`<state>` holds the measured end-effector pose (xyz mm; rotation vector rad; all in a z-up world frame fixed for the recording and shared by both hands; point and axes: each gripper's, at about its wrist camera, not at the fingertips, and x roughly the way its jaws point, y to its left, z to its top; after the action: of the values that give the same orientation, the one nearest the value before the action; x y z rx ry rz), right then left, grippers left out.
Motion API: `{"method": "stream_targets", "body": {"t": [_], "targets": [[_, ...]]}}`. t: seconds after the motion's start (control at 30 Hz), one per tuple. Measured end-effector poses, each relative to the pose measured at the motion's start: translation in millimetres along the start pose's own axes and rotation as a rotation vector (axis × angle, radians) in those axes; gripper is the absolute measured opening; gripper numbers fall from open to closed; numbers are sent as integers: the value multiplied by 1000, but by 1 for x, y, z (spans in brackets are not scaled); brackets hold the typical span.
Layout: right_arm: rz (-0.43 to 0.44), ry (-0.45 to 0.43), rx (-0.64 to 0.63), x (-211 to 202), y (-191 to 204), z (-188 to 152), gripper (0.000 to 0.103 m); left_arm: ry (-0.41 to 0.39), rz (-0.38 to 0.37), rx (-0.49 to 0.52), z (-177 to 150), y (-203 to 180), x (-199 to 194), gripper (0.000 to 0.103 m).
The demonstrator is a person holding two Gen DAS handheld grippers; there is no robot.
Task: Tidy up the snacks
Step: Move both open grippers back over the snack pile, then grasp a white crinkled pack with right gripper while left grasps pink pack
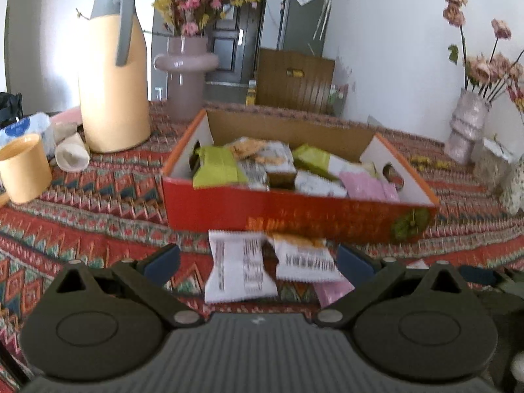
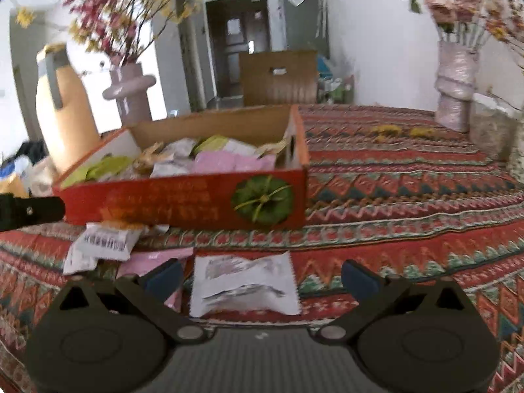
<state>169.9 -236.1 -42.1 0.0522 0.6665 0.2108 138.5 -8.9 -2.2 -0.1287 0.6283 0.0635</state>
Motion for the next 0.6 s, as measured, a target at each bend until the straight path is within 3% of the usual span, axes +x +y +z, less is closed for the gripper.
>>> {"method": "stream_targets", "body": {"t": [0.17, 0.27, 0.33, 0.43, 0.6], "targets": [[-14, 80, -34, 29, 9, 4, 103, 39, 2, 10, -7, -5, 3, 103], [-31, 85, -58, 35, 11, -1, 91, 62, -3, 17, -9, -12, 7, 103], [-14, 65, -66, 29, 11, -3, 65, 82, -7, 21, -10, -18, 11, 103], [17, 47, -58, 19, 5, -5, 46, 103, -17, 29, -13, -29, 17, 103], [1, -8, -41, 4, -12, -12, 45, 143, -25, 51, -17, -50, 30, 103]]}}
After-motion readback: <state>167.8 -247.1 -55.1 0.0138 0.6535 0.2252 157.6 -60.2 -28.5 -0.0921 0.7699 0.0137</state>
